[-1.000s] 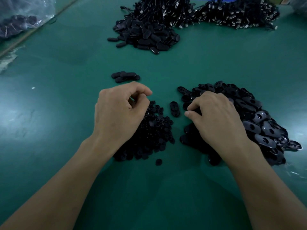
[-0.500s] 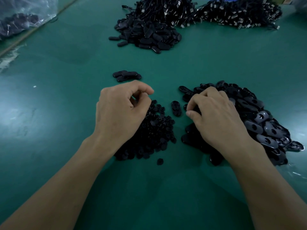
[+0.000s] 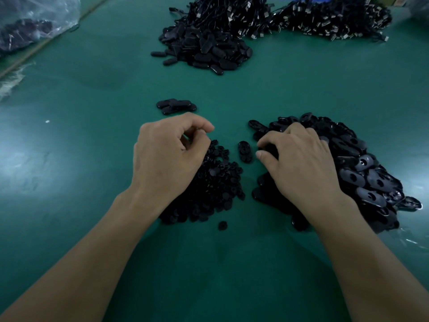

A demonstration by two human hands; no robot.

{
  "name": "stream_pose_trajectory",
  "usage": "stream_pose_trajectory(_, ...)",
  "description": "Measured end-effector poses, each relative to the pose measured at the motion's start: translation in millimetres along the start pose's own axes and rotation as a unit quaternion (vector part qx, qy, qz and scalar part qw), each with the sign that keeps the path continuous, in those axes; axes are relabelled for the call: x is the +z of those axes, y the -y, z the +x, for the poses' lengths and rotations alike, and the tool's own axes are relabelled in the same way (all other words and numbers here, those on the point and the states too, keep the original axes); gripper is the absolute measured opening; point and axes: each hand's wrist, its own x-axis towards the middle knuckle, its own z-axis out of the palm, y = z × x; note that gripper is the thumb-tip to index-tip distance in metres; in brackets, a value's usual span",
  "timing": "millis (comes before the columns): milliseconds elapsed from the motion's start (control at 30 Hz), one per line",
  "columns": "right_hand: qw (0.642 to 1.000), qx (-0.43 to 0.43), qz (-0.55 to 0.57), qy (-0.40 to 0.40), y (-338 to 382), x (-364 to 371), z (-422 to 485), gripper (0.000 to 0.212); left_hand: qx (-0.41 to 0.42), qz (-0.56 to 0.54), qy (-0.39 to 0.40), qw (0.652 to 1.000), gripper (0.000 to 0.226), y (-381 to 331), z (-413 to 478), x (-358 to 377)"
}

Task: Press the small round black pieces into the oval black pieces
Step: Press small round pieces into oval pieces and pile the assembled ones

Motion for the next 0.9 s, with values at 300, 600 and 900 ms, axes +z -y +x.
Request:
stream_pose_trajectory(300, 0.999, 0.029, -0.020, 0.007, 4.7, 0.5, 0.1, 0.037, -0.001, 0.004, 0.004, 1.000, 0.019, -0.1, -0.1, 1.0)
stream_pose_trajectory(600, 0.998, 0.037, -0.041, 0.000, 7.2, -0.3, 3.4, 0.019, 0.002, 0.005, 0.006, 1.000, 0.019, -0.4, -0.5, 1.1)
stream_pose_trajectory(900, 0.999, 0.028, -0.014, -0.015, 3.8, -0.7, 1.7, 0.019, 0.011, 0.005, 0.002, 1.000, 0.019, 0.4, 0.0, 1.2)
